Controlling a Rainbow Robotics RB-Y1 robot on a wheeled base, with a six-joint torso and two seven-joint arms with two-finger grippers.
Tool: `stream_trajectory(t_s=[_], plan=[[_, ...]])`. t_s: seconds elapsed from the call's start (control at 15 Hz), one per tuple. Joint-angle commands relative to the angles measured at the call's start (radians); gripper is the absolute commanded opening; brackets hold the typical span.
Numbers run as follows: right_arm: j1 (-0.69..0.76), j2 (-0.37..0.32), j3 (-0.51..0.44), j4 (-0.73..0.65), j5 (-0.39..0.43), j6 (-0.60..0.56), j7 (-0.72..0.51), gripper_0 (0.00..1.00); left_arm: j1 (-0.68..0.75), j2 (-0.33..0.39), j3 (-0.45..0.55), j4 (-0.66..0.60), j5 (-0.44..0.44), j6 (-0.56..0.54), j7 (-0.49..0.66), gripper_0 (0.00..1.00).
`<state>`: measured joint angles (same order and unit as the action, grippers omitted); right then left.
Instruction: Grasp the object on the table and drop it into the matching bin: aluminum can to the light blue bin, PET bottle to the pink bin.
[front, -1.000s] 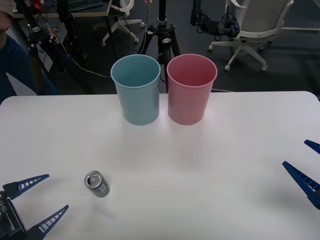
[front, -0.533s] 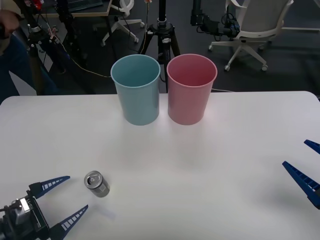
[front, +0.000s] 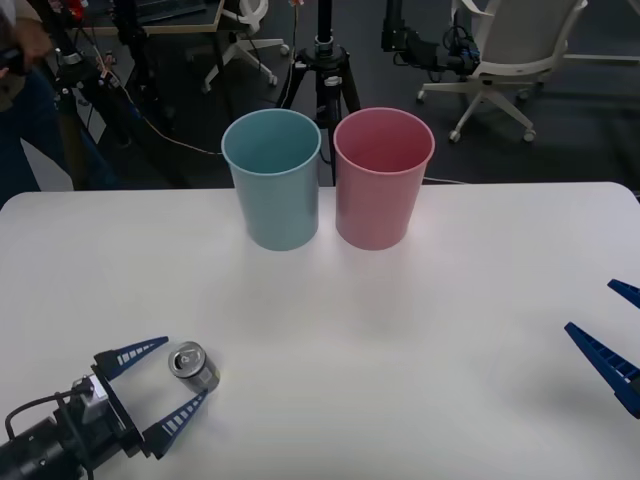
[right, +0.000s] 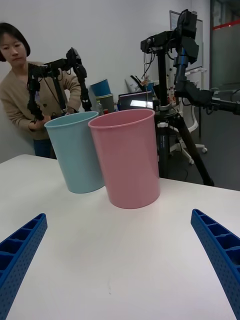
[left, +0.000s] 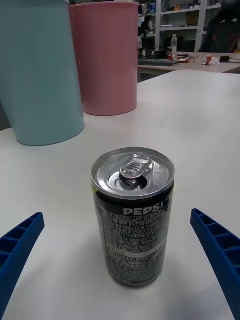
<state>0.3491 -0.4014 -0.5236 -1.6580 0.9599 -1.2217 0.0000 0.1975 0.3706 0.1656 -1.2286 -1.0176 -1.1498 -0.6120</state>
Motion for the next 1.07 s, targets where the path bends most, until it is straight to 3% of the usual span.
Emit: stream_trajectory(t_s=[0.07, 0.53, 0.6, 0.67, 0.73, 0.8, 1.07], plan=[[0.0, 0.0, 0.0, 0.0, 0.0, 0.0, 0.0, 1.0, -0.016, -0.024, 0.0, 0.0, -0.032, 0.019, 0.015, 1.0], [0.0, 0.0, 0.0, 0.0, 0.0, 0.0, 0.0, 1.0, -0.058, -0.065, -0.005, 0.0, -0.084, 0.059, 0.054, 1.0], [0.0, 0.0, 0.0, 0.0, 0.0, 0.0, 0.0, 1.0, -0.058, -0.067, -0.005, 0.0, -0.084, 0.062, 0.058, 0.94], [0.0, 0.0, 0.0, 0.0, 0.0, 0.0, 0.0, 1.0, -0.058, -0.067, -0.005, 0.0, -0.085, 0.062, 0.06, 0.6], [0.0, 0.0, 0.0, 0.0, 0.0, 0.0, 0.0, 1.0, -0.058, -0.065, -0.005, 0.0, -0.084, 0.062, 0.063, 0.15], [0.0, 0.0, 0.0, 0.0, 0.0, 0.0, 0.0, 1.0, -0.056, -0.065, -0.005, 0.0, -0.084, 0.062, 0.069, 0.0], [0.0, 0.0, 0.0, 0.0, 0.0, 0.0, 0.0, 1.0, -0.058, -0.065, 0.0, 0.0, -0.084, 0.062, 0.089, 0.0]])
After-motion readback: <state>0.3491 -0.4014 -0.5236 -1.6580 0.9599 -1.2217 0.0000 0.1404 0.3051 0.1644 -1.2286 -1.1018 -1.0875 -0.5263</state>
